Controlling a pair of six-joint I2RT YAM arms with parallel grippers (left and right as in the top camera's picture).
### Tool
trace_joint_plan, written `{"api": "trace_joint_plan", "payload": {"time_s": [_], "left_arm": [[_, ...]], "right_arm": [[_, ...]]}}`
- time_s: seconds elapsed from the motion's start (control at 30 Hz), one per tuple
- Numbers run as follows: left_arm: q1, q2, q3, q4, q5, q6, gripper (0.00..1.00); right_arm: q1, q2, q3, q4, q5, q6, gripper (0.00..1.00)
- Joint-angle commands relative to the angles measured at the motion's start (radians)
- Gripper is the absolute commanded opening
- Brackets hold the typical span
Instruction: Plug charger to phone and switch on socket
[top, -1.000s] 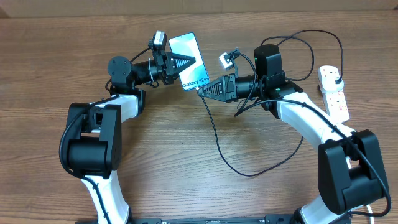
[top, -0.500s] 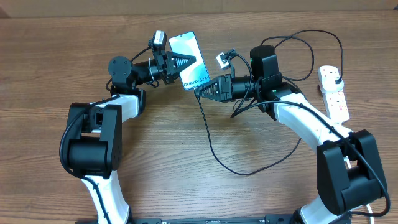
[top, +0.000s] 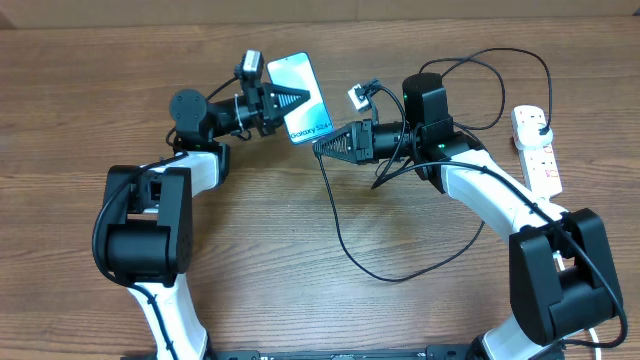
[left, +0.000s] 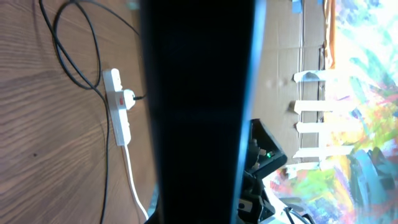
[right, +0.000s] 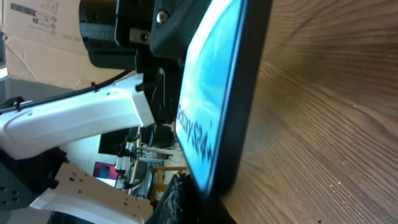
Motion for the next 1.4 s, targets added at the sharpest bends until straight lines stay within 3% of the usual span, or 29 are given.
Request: {"api": "trace_joint_plan", "payload": {"time_s": [0.0, 0.63, 0.77, 1.07, 1.17, 1.3, 1.37], "left_arm": [[0.017, -0.01, 0.021, 0.01, 0.013, 0.019, 0.04], [0.005, -0.01, 0.021, 0.01, 0.029, 0.019, 0.04], [0.008, -0.01, 0.021, 0.01, 0.031, 0.02, 0.04], [0.008, -0.01, 0.021, 0.008, 0.026, 0.023, 0.04], [0.008, -0.01, 0.021, -0.008, 0.026, 0.026, 0.04], [0.008, -0.01, 0.021, -0.01, 0.019, 0.029, 0.04], [0.008, -0.01, 0.021, -0.01, 0.013, 0.03, 0.04]], "right_arm": [[-0.003, 0.003, 0.004, 0.011, -0.024, -0.019, 0.04], [-0.003, 0.004, 0.004, 0.002, -0.023, -0.027, 0.04], [-0.003, 0.003, 0.004, -0.111, -0.003, -0.118, 0.04], [0.003, 0.004, 0.004, -0.488, 0.312, -0.349, 0.05], [0.008, 0.004, 0.004, -0.563, 0.447, -0.36, 0.14], [0.026, 0.004, 0.004, -0.627, 0.575, -0.4, 0.52], [0.032, 0.004, 0.004, -0.636, 0.601, -0.409, 0.64]]}}
